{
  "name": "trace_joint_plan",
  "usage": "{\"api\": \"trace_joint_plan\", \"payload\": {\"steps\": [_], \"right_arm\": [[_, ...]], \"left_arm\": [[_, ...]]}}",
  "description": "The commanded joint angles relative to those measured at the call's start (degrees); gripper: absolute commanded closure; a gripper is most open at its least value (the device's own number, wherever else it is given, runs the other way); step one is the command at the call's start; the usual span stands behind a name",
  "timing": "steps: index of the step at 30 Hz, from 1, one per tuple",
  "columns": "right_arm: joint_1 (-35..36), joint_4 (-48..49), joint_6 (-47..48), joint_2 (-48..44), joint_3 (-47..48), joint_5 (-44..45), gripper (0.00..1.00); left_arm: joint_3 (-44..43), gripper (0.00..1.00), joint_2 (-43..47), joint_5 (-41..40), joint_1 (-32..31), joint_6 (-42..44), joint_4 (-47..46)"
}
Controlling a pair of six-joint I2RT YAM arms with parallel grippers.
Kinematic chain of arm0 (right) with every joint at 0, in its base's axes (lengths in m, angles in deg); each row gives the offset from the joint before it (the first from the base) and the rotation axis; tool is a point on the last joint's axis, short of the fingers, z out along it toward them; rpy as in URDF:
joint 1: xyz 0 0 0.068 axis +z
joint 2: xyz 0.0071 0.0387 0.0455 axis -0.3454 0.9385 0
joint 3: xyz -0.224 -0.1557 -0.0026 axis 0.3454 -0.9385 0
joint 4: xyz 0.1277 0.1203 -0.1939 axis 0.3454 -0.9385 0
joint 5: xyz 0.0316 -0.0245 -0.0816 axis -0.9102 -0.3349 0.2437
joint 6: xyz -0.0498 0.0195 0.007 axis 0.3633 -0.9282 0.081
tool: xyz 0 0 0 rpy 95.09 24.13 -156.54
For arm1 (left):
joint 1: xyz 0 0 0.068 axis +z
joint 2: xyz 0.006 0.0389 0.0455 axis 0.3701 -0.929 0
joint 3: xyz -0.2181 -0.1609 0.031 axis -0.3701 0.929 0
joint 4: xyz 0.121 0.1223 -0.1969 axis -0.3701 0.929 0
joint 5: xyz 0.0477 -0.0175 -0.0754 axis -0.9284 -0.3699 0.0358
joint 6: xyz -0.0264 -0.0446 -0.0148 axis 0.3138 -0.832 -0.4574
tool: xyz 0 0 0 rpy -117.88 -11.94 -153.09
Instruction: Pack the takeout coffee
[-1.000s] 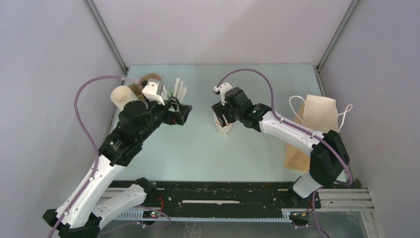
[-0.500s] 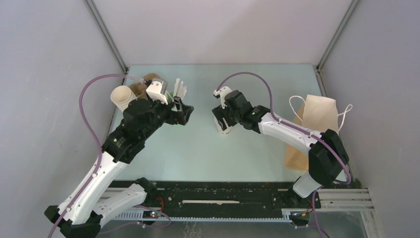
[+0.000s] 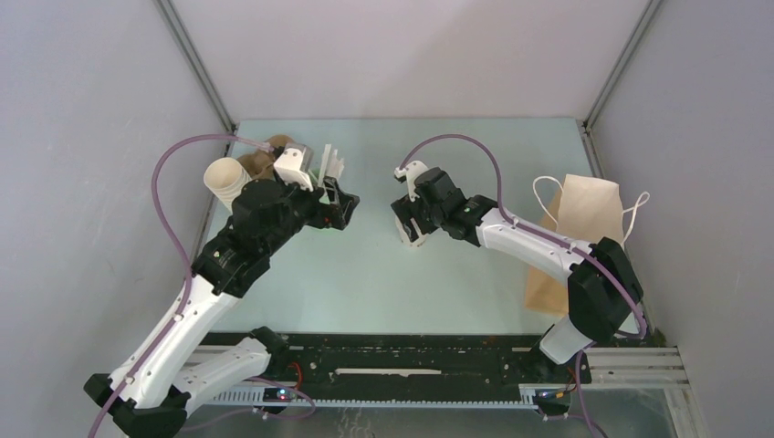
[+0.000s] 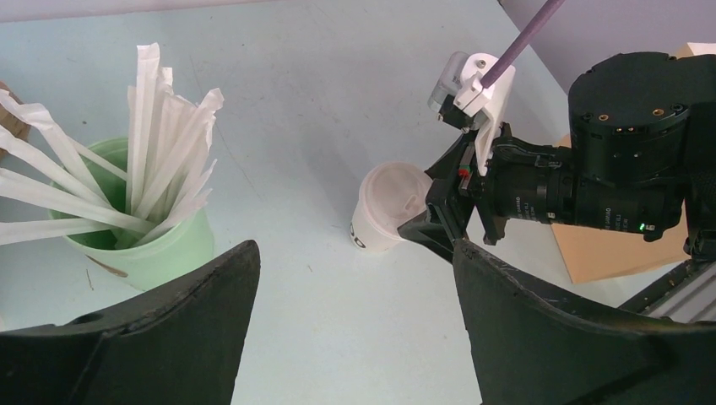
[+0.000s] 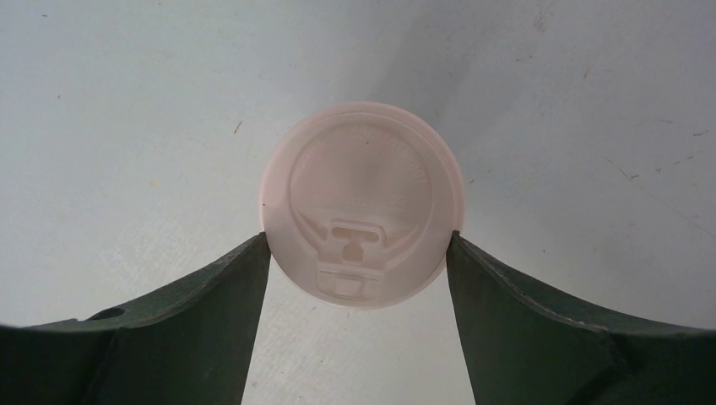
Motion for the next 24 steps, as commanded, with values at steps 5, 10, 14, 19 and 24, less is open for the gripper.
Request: {"api": "trace_joint_plan", "payload": {"steps": [5,10,14,19,24], "right_arm": [[-1.2,2.7,0.3,0.1,-0.1,-0.3,0.15],[-1.3,3.7,0.3,-1.5,-0.1,-1.2,0.14],[-2.3,3.4,-0.3,-1.1,-0.1,-1.7,0.14],[-2.9,3.2,-0.5,-0.6,-0.1,-1.9,0.13],[-3.0,2.7,-0.6,-0.4,-0.1,-1.8,0.13]], "left_arm": [[-4.1,0.11,-0.2,1.4,0.3,1.2,-1.3],[-4.1,0.11,-0.3,1.4,0.3,1.2,-1.3],[-4.2,0.11,-0.4,1.7,0.3,1.0,-1.3],[-4.2,0.11,-0.7,1.9,0.3,0.8,-1.4],[-4.2,0.11,-0.7,2.1,0.3,0.6,-1.4]]}}
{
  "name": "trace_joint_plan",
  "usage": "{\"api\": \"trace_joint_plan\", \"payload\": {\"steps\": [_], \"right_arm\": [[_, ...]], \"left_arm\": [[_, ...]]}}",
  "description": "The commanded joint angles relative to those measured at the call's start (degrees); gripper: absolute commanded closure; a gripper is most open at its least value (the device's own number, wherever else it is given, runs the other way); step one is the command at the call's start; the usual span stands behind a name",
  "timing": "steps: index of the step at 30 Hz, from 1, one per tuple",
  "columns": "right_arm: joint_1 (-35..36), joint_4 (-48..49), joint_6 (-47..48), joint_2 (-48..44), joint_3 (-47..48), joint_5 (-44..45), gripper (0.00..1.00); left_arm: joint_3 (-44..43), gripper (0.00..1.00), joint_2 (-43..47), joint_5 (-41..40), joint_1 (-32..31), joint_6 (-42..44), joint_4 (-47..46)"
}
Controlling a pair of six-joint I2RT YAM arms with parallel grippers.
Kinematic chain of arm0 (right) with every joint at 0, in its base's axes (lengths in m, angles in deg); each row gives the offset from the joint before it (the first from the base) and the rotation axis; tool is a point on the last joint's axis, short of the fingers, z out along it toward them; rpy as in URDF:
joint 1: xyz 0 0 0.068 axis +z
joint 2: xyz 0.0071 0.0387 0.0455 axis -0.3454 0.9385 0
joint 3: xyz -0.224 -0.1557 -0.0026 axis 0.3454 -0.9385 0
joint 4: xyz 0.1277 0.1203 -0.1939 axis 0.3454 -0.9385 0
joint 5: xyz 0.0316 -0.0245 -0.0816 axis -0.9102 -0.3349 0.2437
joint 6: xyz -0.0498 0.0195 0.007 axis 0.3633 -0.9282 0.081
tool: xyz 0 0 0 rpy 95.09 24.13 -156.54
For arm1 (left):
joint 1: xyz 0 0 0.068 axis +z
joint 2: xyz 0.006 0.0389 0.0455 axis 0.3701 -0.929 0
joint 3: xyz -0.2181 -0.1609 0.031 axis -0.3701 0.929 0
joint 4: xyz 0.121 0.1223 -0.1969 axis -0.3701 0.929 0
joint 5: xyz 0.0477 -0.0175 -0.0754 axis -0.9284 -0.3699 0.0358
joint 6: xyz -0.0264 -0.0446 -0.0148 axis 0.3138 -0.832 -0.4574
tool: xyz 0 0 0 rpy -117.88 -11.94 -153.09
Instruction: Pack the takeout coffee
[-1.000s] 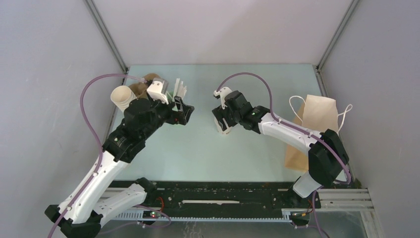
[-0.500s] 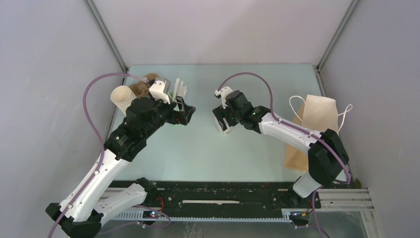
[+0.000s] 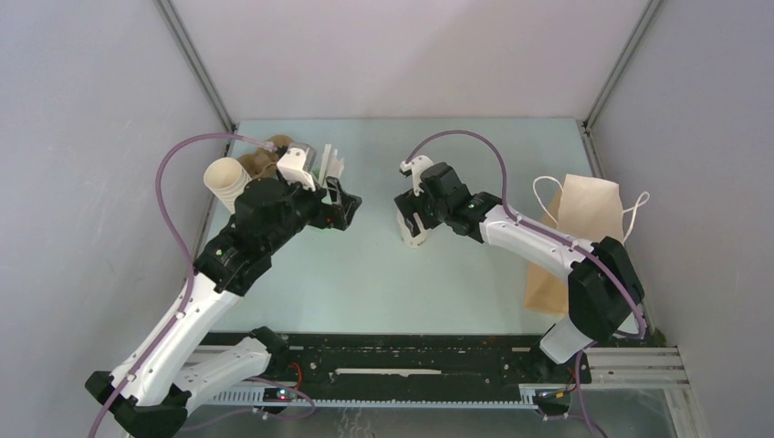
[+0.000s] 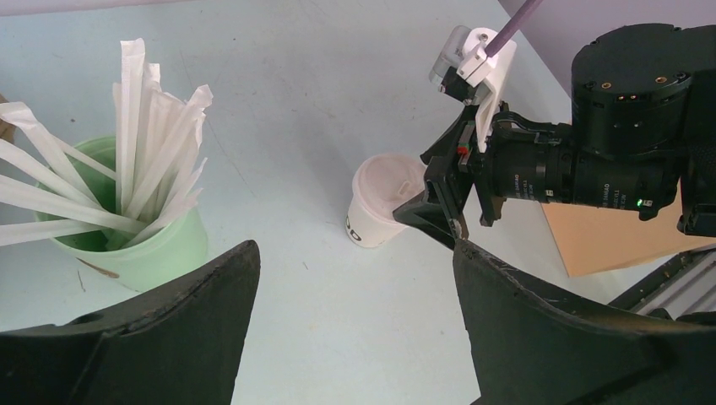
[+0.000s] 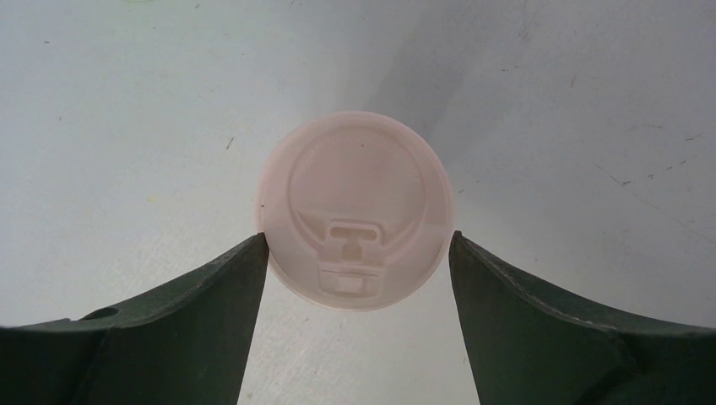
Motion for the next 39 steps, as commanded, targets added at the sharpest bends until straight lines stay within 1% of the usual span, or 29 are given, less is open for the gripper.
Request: {"api": "trace_joint_plan", "payload": {"steps": [1,4,8,11,12,14,16,18,20,23,27,30,33,35,39], "right_arm": [[-0.2,1.0,-0.3,-0.5,0.0,0.0,0.13],[0.1,1.0,-0.1,-1.3,0.0,-0.2,0.12],[0.4,0.2,-0.9,-4.0,0.2,-1.7,0.08],[0.0,-3.2,-4.1,-5.4,2.1,-1.8,0.05],[-0.2,-4.5,-6.0,-5.9,2.6,-2.2,0.04],[-1.1,-5.7,-9.1,-7.3,3.0,-4.8,0.04],[-2.7,-7.1,-12.9,-8.4,3.6,-8.2,0.03],[-5.6,-8.5,-17.6,-8.6,4.6,-14.2,0.04],[-9.2,-10.0,-21.9,-7.2,6.1,-21.9,0.05],[-14.5,-12.0,-26.5,-4.1,7.2,-31.1,0.07],[-19.5,-13.9,-29.7,-0.2,7.4,-39.5,0.1],[-21.1,-15.7,-29.0,1.5,7.3,-41.1,0.12],[-22.4,-16.1,-28.7,2.0,6.6,-42.4,0.13],[-23.6,-15.6,-29.3,2.1,5.8,-43.2,0.13],[-25.9,-13.1,-31.6,4.5,4.8,-48.0,0.15]], "left_arm": [[-4.2,0.11,0.1,1.0,0.3,0.6,-1.5],[-4.3,0.11,-0.1,1.2,0.3,0.5,-1.6],[-4.5,0.11,-0.5,2.0,0.3,0.3,-1.6],[-5.0,0.1,-1.2,2.1,0.3,0.0,-1.1],[-5.4,0.1,-1.6,3.6,0.3,-0.1,-0.7],[-6.0,0.1,-2.8,4.8,0.3,-0.5,-0.2],[-6.8,0.1,-4.5,5.6,0.3,-1.6,0.1],[-8.0,0.09,-6.5,6.9,0.3,-3.5,0.8],[-9.8,0.1,-9.4,9.2,0.5,-5.3,2.3],[-12.2,0.1,-15.0,13.2,0.5,-8.1,4.1],[-14.1,0.1,-22.7,17.4,0.3,-14.0,4.7],[-13.7,0.17,-26.9,16.8,-1.1,-19.3,4.2],[-12.2,0.27,-29.1,14.1,-3.1,-24.2,2.5],[-12.2,0.3,-30.4,12.9,-3.7,-26.9,3.0],[-12.4,0.34,-31.4,9.0,-3.3,-30.4,6.9]]}}
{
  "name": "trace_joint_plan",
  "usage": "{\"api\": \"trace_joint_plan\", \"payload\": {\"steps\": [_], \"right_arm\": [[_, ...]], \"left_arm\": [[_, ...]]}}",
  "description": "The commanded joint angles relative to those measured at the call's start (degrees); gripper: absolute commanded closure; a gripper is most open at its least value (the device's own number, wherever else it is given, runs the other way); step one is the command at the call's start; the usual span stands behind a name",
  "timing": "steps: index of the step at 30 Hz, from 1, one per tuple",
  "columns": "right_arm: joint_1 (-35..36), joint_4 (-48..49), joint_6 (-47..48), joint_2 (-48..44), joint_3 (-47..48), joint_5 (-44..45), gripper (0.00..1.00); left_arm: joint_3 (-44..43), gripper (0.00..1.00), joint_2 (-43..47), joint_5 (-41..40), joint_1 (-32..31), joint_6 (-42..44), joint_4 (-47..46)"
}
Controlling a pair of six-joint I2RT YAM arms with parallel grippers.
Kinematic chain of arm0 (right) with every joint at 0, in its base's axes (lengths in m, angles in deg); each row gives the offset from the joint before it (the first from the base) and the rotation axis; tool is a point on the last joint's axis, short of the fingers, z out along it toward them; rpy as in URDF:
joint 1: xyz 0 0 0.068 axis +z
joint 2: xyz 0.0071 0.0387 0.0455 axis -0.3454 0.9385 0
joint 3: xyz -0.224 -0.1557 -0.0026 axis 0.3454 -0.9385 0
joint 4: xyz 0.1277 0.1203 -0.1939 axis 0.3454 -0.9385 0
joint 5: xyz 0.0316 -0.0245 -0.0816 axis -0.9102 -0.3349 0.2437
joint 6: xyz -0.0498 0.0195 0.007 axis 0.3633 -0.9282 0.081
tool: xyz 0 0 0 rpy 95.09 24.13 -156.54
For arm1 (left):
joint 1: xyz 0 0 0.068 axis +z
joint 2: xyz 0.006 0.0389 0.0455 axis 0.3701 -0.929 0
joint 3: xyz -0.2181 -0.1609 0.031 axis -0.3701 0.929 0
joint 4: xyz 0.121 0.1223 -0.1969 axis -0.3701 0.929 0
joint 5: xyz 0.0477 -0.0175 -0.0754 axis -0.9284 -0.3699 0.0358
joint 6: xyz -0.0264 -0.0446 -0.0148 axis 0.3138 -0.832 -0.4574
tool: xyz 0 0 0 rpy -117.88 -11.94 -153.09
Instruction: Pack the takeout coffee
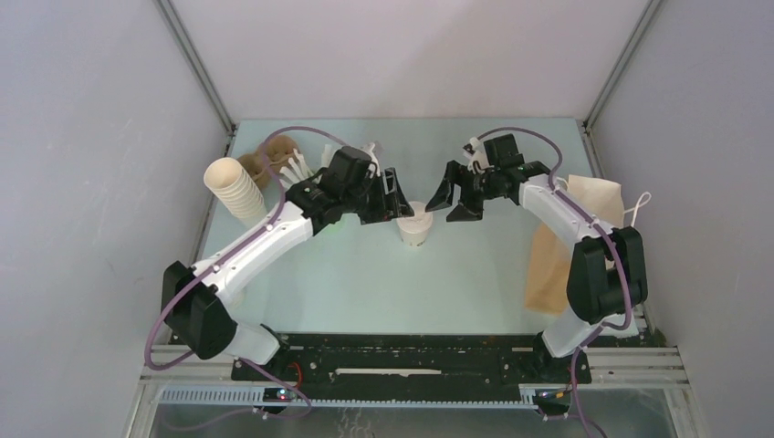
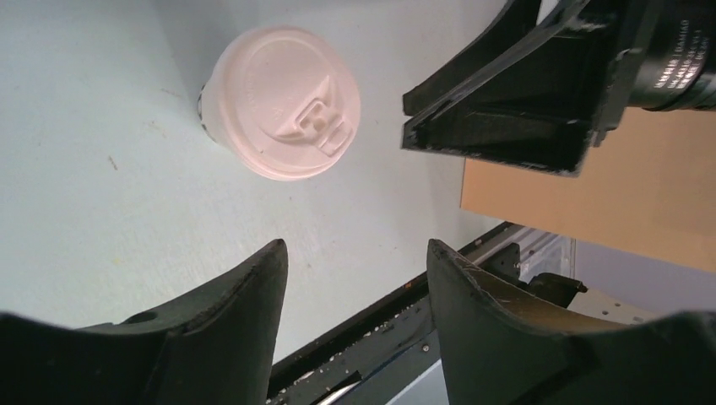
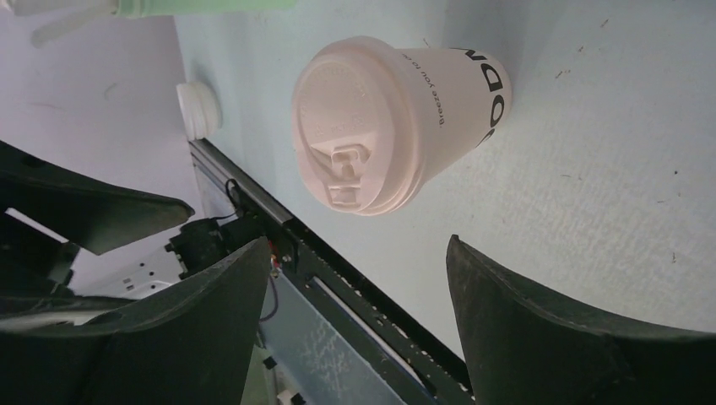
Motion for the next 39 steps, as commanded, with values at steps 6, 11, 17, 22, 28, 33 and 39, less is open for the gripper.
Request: {"api": "trace_joint_plan", "payload": {"steps": [6,11,17,22,28,33,39], "right_arm": [[-3.3,4.6,-5.2,4.6,-0.6,-9.7,0.19],[-3.7,5.3,-5.4,6.0,-0.6,-11.1,0.21],[-3.5,5.7,-5.3,7.2,-0.6,-11.2,0.21],[-3.2,6.4,-5.6,7.9,-0.6,-11.9,0.21],[-2.4,6.8,-5.3,8.4,-0.6,-11.9,0.21],[-1.7,6.6,-4.9,8.8,-0.6,-11.7,0.22],[-1.2,7.0,-4.9,8.8,-0.6,-11.7,0.24]], "left_arm": [[5.2,0.35,0.6,-5.6,1.0,-17.6,-3.2],[12.2,0.41,0.8,-6.0,0.8,-32.8,-8.8],[16.4,0.4,2.0,-10.3,-1.3,-43.5,-14.3],[19.4,0.3,2.0,-13.0,-1.4,-47.7,-17.6],[20.2,0.34,1.7,-15.3,-1.3,-49.7,-18.4],[20.0,0.37,-0.1,-14.8,-0.6,-50.2,-19.7],[18.7,0.38,-2.5,-14.3,-0.5,-50.6,-20.3]]}}
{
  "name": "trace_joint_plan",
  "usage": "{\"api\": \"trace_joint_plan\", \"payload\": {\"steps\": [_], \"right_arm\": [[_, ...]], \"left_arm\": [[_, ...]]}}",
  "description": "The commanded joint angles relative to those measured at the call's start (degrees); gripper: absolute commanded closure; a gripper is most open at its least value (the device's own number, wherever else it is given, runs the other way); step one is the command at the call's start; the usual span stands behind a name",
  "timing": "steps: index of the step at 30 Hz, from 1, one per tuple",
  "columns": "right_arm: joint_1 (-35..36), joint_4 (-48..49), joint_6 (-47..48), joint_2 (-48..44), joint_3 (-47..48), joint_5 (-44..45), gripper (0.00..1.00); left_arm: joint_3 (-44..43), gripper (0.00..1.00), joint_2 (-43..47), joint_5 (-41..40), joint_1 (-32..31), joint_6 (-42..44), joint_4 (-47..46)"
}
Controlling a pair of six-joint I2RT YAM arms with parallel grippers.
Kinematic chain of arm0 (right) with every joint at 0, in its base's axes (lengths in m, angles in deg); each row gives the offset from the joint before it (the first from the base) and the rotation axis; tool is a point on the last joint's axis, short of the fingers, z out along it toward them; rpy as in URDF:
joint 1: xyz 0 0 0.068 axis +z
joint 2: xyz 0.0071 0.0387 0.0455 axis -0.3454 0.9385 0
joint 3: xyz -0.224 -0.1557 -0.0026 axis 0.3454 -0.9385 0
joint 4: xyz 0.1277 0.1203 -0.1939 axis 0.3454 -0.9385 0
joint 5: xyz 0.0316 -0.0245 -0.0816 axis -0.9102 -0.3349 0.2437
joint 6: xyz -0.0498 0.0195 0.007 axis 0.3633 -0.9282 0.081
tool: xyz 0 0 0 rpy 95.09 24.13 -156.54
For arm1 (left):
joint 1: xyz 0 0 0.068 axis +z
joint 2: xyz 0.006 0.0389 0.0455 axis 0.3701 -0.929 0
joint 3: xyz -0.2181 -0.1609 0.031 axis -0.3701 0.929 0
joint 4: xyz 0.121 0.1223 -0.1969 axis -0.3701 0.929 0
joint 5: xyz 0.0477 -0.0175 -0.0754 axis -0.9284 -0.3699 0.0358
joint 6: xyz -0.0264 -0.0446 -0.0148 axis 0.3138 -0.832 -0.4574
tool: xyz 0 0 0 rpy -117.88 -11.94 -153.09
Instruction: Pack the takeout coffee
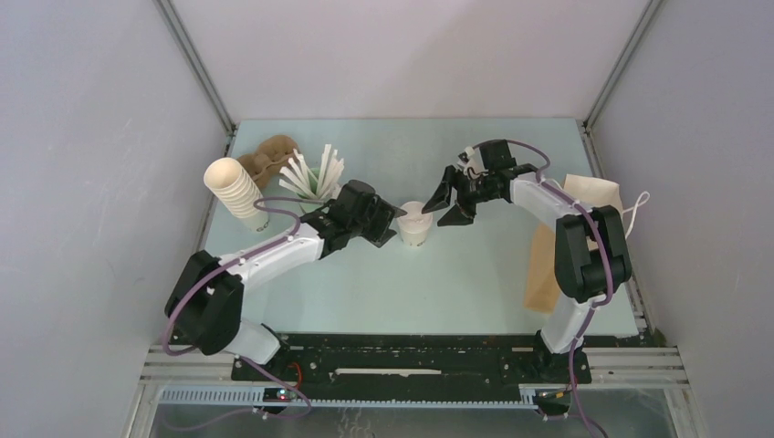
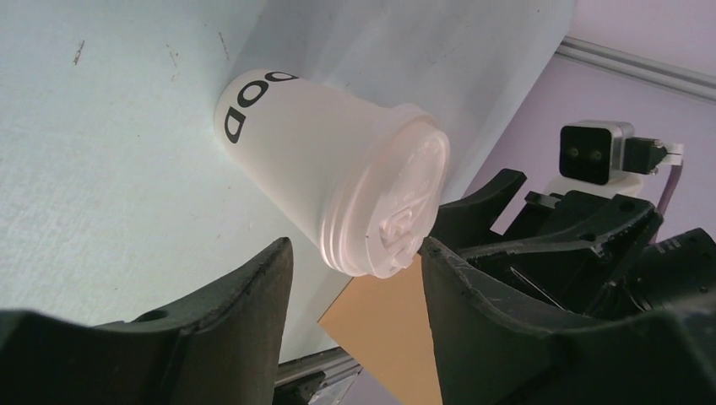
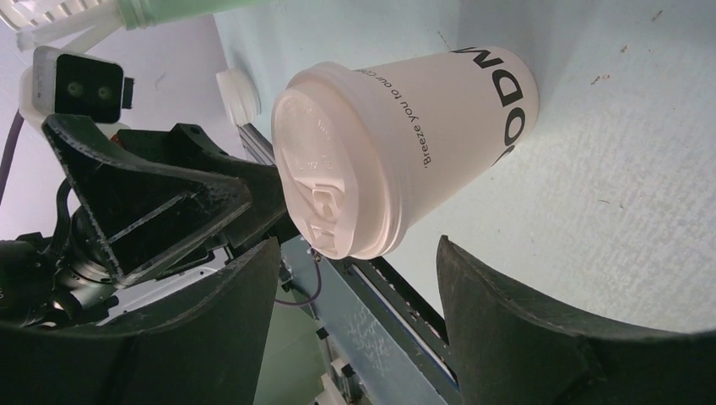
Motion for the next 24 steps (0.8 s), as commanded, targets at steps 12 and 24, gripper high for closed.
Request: {"api": "trace_joint_plan", "payload": {"steps": [12,24], "right_arm": [[2.2,1.5,0.1,1.3,0.1,-0.7,0.28],[3.0,1.3,0.4,2.0,0.1,0.2,0.33]], "left_arm": [[1.7,0.52,-2.3,-0.9,0.4,0.4,-4.0],[5.4,0.6,-1.4,-0.7,0.5,0.9,-5.9]]}}
